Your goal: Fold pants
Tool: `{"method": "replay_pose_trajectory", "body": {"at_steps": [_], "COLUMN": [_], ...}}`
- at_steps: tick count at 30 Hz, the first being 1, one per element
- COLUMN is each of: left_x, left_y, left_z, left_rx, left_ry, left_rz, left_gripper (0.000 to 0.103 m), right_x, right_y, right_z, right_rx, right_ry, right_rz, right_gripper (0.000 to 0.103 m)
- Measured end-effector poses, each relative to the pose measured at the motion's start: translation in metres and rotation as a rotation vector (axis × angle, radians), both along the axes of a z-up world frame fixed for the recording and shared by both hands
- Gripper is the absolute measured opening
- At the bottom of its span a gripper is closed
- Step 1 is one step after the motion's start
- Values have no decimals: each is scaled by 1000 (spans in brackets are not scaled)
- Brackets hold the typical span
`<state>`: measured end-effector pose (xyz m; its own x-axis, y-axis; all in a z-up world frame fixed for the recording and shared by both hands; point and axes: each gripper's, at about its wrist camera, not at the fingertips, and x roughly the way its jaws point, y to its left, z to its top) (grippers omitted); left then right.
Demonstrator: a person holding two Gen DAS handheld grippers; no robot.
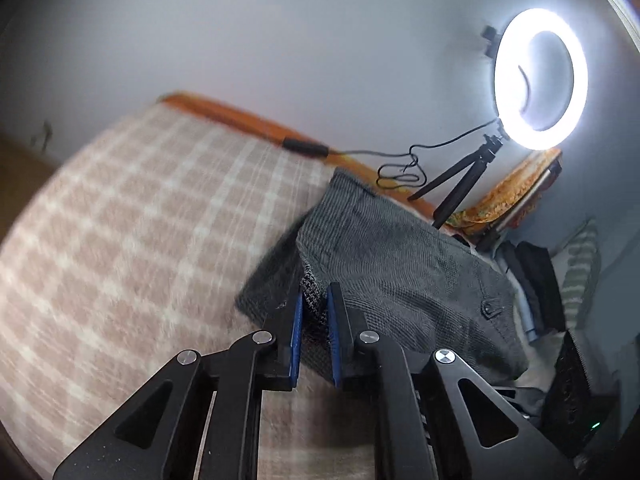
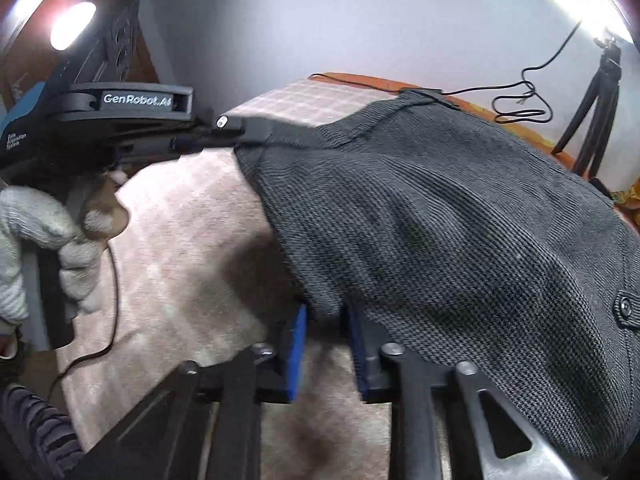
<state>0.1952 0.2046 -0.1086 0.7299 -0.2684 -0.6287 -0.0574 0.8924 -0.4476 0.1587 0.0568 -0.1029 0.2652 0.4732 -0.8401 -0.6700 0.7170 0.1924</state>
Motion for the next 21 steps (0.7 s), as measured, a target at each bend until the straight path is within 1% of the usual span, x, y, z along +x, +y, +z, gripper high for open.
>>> {"method": "replay_pose_trajectory", "body": {"at_steps": [1, 2, 4, 6, 7, 8, 9, 10, 12, 14, 17, 19, 21], "left_x": [2, 7, 14, 18, 16, 15, 13, 9, 1, -6, -9, -7, -5], "left_y": [1, 2, 6, 11, 14, 18, 23, 26, 30, 27, 7, -11, -25], "left_z": [-1, -8, -29, -47, -50, -49, -45, -40, -26, -14, -3, -1, -2], "left_rx": [33, 62, 102, 102, 88, 73, 67, 73, 98, 107, 113, 126, 115], "left_ry": [1, 18, 75, 113, 110, 115, 111, 96, 62, 25, -7, -4, 13], "left_rz": [0, 4, 25, 37, 44, 56, 72, 86, 107, 102, 27, -36, -81], "left_gripper": [10, 10, 7, 8, 7, 7, 7, 7, 8, 8, 8, 8, 8], "right_x": [0, 2, 5, 4, 4, 4, 5, 4, 3, 4, 20, 34, 55], "right_y": [1, 1, 5, 10, 11, 10, 9, 4, -11, -32, -65, -75, -75], "right_z": [2, 5, 1, -4, -6, -6, -6, -4, 4, 15, 32, 36, 36], "right_rx": [18, 48, 51, 18, 13, 19, 29, 61, 116, 174, 243, 250, 239], "right_ry": [10, 36, 77, 85, 86, 105, 122, 141, 144, 136, 102, 93, 83], "right_rz": [6, 19, 38, 64, 71, 81, 86, 92, 84, 65, -10, -45, -73], "right_gripper": [9, 8, 8, 8, 9, 10, 16, 24, 33, 33, 34, 33, 32]}}
